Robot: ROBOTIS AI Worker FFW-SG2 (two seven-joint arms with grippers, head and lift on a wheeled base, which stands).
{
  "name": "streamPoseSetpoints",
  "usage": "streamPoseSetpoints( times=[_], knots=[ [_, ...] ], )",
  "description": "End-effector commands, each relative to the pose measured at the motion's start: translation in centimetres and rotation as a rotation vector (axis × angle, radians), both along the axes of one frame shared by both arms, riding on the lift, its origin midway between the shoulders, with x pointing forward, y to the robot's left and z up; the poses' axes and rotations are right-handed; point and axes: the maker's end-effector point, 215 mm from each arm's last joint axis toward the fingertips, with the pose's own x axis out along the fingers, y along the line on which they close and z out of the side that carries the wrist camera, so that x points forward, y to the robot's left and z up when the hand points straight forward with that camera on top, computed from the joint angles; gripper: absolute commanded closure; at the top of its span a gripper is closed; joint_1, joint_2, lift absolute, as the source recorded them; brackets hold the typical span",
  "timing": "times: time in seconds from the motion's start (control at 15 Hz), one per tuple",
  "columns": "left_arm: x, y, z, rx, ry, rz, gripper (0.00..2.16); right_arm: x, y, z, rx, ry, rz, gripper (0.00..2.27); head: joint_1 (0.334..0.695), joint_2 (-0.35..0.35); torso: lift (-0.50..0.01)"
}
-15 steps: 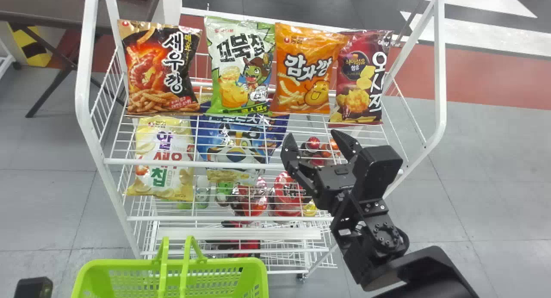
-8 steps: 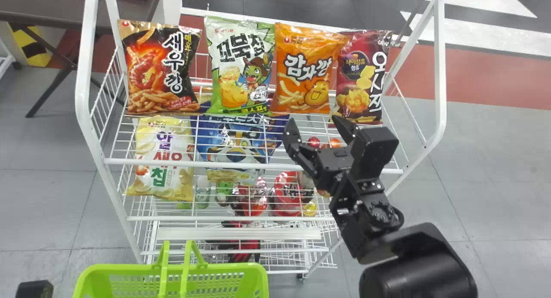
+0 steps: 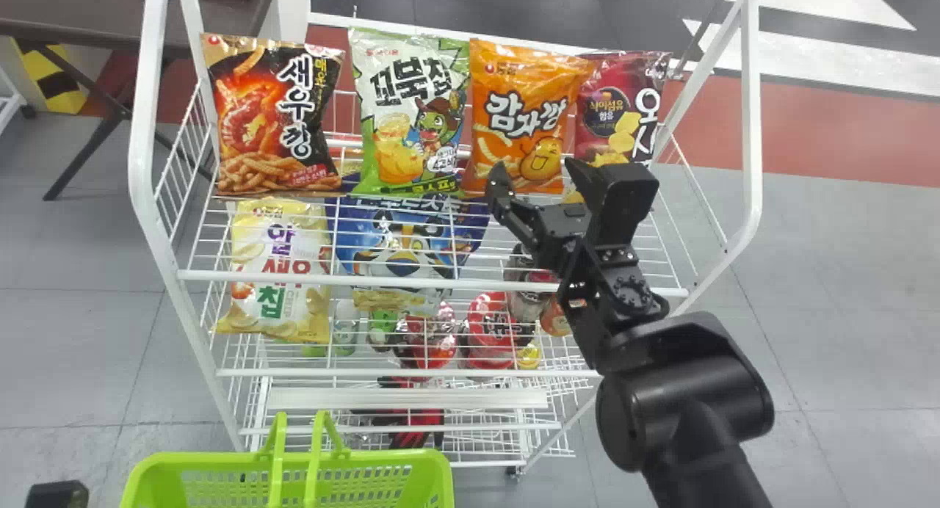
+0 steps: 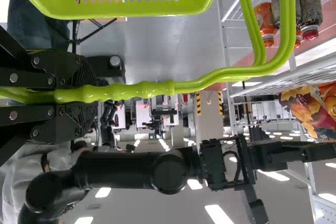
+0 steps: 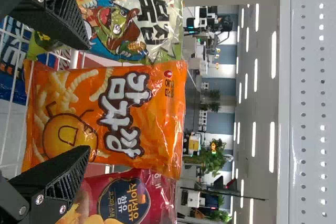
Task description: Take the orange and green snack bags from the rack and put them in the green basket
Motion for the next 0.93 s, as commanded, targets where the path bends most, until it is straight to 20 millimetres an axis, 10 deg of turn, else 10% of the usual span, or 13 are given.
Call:
streamPoseSetpoints(
  times=[0.0,0.87],
  knots=[
    [0.0,0.1,-0.2,0.006,0.004,0.001,2.15,1.2,0.3,0.0,0.020,-0.001,0.000,0.14,0.695,-0.227,0.000],
    [0.3,0.3,-0.7,0.013,0.006,0.010,2.15,5.7,9.6,0.6,0.082,0.006,0.089,0.14,0.695,-0.098,0.000]
  ],
)
